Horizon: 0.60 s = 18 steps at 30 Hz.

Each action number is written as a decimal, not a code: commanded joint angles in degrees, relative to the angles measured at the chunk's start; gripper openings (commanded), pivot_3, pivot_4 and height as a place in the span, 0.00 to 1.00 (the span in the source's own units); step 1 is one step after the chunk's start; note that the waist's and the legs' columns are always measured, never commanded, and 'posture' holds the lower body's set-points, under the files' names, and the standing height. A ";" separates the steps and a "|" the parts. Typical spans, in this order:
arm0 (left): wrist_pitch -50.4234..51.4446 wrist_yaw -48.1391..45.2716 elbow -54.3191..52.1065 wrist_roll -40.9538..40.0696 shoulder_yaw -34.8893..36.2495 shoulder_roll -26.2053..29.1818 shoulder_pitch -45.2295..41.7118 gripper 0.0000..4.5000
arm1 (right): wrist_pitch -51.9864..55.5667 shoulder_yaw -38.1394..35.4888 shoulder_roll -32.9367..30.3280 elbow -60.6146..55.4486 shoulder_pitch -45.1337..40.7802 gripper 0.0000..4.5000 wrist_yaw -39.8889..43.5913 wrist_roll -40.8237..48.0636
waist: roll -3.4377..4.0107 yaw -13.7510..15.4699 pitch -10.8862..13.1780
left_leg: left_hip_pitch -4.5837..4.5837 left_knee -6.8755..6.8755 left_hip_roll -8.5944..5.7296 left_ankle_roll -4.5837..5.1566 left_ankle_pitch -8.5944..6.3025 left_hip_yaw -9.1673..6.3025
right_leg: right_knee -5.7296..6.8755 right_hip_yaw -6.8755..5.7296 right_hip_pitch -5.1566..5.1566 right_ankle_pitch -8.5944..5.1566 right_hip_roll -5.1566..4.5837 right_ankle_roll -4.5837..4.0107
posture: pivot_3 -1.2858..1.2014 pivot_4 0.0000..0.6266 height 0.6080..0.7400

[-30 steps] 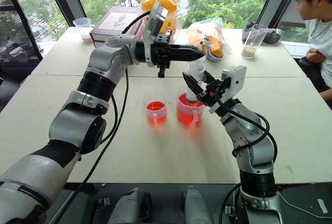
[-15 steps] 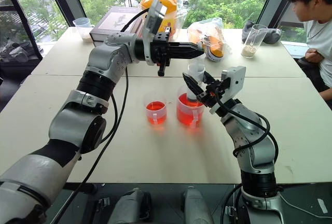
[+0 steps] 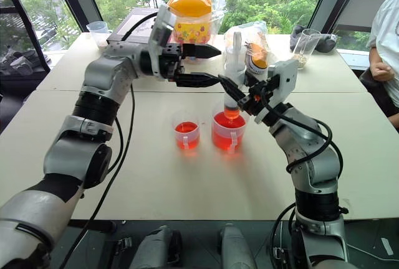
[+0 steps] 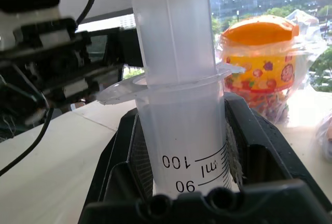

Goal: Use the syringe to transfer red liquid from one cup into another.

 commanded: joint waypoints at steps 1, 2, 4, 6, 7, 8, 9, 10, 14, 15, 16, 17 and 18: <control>1.79 0.01 -3.55 -0.54 2.39 3.19 0.71 0.99 | -0.37 -1.34 -0.31 -1.00 -2.29 0.33 -0.44 1.41 | 0.00 0.02 0.00 | 0.00 0.00 0.00 0.00 0.00 0.01 | 0.00 0.00 0.00 0.00 0.00 0.00 | 0.52 0.24 1.00; 2.37 0.22 -4.08 -0.71 2.61 3.89 1.12 0.99 | -0.29 -1.34 -0.35 -1.10 -2.50 0.33 -0.54 1.56 | 0.00 0.03 0.00 | 0.00 0.00 0.00 0.00 0.00 0.02 | 0.00 0.00 0.00 0.00 -0.01 0.00 | 0.52 0.24 1.00; 3.74 1.17 -3.96 -0.82 4.74 7.52 1.80 0.99 | 0.89 -1.16 0.02 -1.05 -6.44 0.33 -1.06 3.14 | 0.01 -0.02 0.01 | 0.00 0.01 0.00 0.00 0.00 0.03 | 0.00 0.00 0.01 0.00 -0.01 0.00 | 0.52 0.24 1.00; 4.93 2.47 -3.70 -1.14 6.66 10.38 2.15 0.99 | 1.86 -0.58 1.01 -0.66 -10.33 0.33 -1.39 4.64 | 0.02 -0.51 0.02 | 0.00 0.01 0.01 0.00 0.00 0.10 | 0.04 0.05 -0.05 0.00 -0.02 0.00 | 0.52 0.24 1.00; 5.53 2.99 -3.88 -1.40 7.43 11.51 2.51 0.99 | 2.31 -0.03 1.92 -0.31 -12.02 0.33 -1.50 5.42 | 0.02 -0.58 0.02 | 0.00 0.01 0.03 0.00 0.00 0.10 | 0.07 0.05 -0.08 0.01 -0.01 0.01 | 0.52 0.24 1.00; 5.94 3.44 -4.23 -1.54 8.03 12.42 2.97 0.99 | 2.69 0.51 2.92 0.01 -13.38 0.33 -1.62 6.18 | 0.02 -0.62 0.01 | 0.00 0.01 0.04 0.00 0.01 0.07 | 0.09 0.02 -0.07 0.01 0.00 0.01 | 0.52 0.24 1.00; 6.27 3.95 -4.65 -1.47 8.53 13.35 3.54 0.99 | 2.85 1.43 4.13 0.48 -14.51 0.33 -1.42 6.68 | 0.03 -0.52 0.01 | 0.02 -0.01 0.06 0.00 0.01 0.03 | 0.12 -0.01 -0.06 0.01 0.03 0.01 | 0.52 0.24 1.00; 6.50 4.39 -5.04 -1.30 8.89 14.06 4.05 0.99 | 2.79 2.35 5.23 0.99 -15.24 0.33 -1.16 6.88 | 0.03 -0.35 0.01 | 0.03 -0.01 0.07 0.00 0.01 0.01 | 0.13 -0.04 -0.05 0.00 0.04 0.01 | 0.52 0.24 1.00; 7.76 5.47 -7.90 -1.45 9.87 16.12 5.87 0.99 | -0.21 6.63 9.43 4.36 -15.04 0.33 0.65 4.58 | 0.03 0.06 0.01 | 0.02 -0.01 0.06 -0.01 0.01 0.05 | 0.11 -0.08 -0.02 0.00 -0.02 0.00 | 0.52 0.24 1.00; 8.33 5.65 -8.63 -1.73 10.12 16.53 6.06 0.99 | -1.12 7.38 10.47 5.43 -14.56 0.33 1.15 4.16 | 0.01 0.21 0.01 | -0.03 0.02 0.06 -0.01 0.01 0.06 | 0.09 -0.08 -0.03 0.00 -0.03 0.01 | 0.52 0.24 1.00; 9.07 5.85 -9.58 -2.09 10.38 16.95 6.24 0.99 | -2.37 8.38 11.20 6.57 -13.75 0.33 1.85 3.31 | 0.01 0.34 0.01 | -0.07 0.05 0.05 -0.01 0.01 0.06 | 0.07 -0.08 -0.03 0.01 -0.05 0.01 | 0.52 0.24 1.00; 9.77 6.00 -10.42 -2.42 10.57 17.26 6.35 0.99 | -3.49 9.39 11.53 7.39 -12.89 0.33 2.67 2.42 | 0.00 0.35 0.01 | -0.10 0.07 0.02 -0.01 0.01 0.07 | 0.05 -0.08 -0.03 0.01 -0.08 0.01 | 0.52 0.24 1.00; 10.44 6.15 -11.20 -2.72 10.71 17.52 6.46 0.99 | -4.51 10.34 11.65 8.02 -12.05 0.33 3.47 1.51 | 0.00 0.33 0.00 | -0.12 0.07 0.00 -0.01 0.01 0.07 | 0.02 -0.08 -0.02 0.01 -0.10 0.01 | 0.52 0.24 1.00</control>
